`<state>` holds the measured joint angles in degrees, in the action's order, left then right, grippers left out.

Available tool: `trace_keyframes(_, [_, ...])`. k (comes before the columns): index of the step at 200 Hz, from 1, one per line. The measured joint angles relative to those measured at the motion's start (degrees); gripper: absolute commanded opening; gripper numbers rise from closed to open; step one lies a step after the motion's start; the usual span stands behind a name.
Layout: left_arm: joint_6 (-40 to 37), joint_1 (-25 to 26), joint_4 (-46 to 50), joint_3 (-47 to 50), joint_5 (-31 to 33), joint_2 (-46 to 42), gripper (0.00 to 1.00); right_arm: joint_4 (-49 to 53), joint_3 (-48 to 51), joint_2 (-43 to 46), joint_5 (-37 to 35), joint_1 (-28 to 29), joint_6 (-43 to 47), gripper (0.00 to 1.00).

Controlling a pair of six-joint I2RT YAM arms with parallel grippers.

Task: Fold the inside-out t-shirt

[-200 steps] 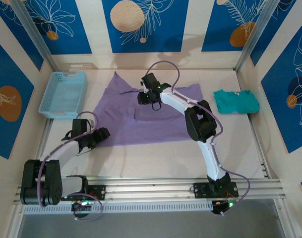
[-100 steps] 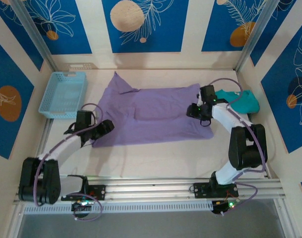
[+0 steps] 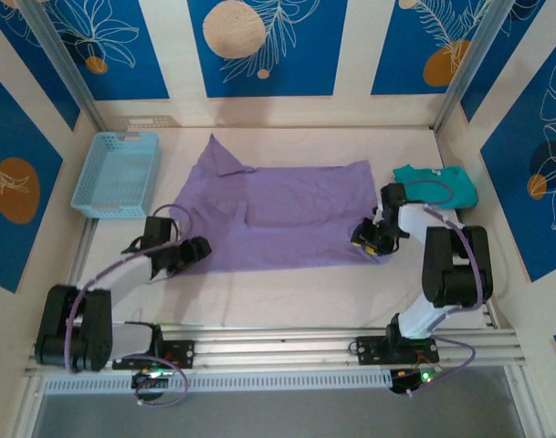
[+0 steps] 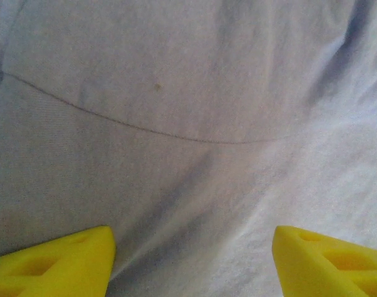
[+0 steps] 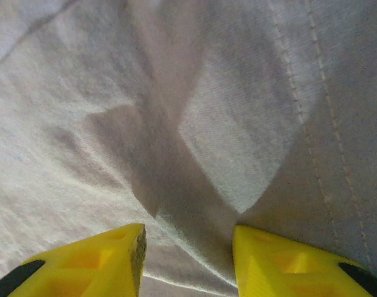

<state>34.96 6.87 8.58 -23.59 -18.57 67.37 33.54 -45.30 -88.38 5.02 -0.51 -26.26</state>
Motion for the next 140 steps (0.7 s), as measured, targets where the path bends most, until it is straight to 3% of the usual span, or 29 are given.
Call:
trace_keyframes(36, [2.9, 0.0, 6.0, 5.6, 0.1, -13.5, 0.7, 1.4, 11.8, 16.2, 2.5, -0.2, -6.0, 0.45])
trace_keyframes(51, [3.7, 0.0, 8.9, 4.9, 1.3, -17.8, 0.7, 0.9, 11.6, 22.1, 2.1, 0.1, -7.7, 0.5])
trace_keyframes(68, [3.8, 0.0, 9.4, 0.7, 3.3, -16.3, 0.71, -1.9, 8.1, 23.4, 0.0, 0.4, -8.0, 0.53])
trace_keyframes(89, [3.5, 0.0, 6.1, -9.0, 4.7, -6.2, 0.71, -6.4, -1.0, 15.5, -4.6, -0.5, -6.9, 0.55])
trace_keyframes(113, [2.3, 0.0, 0.7, -21.1, 6.2, 9.5, 0.71, -9.3, -15.1, -0.7, -9.1, -2.7, -5.0, 0.55])
trace_keyframes(140, [0.4, 0.0, -1.4, -30.7, 7.2, 21.5, 0.71, -9.4, -31.1, -19.0, -11.7, -3.9, -2.4, 0.55])
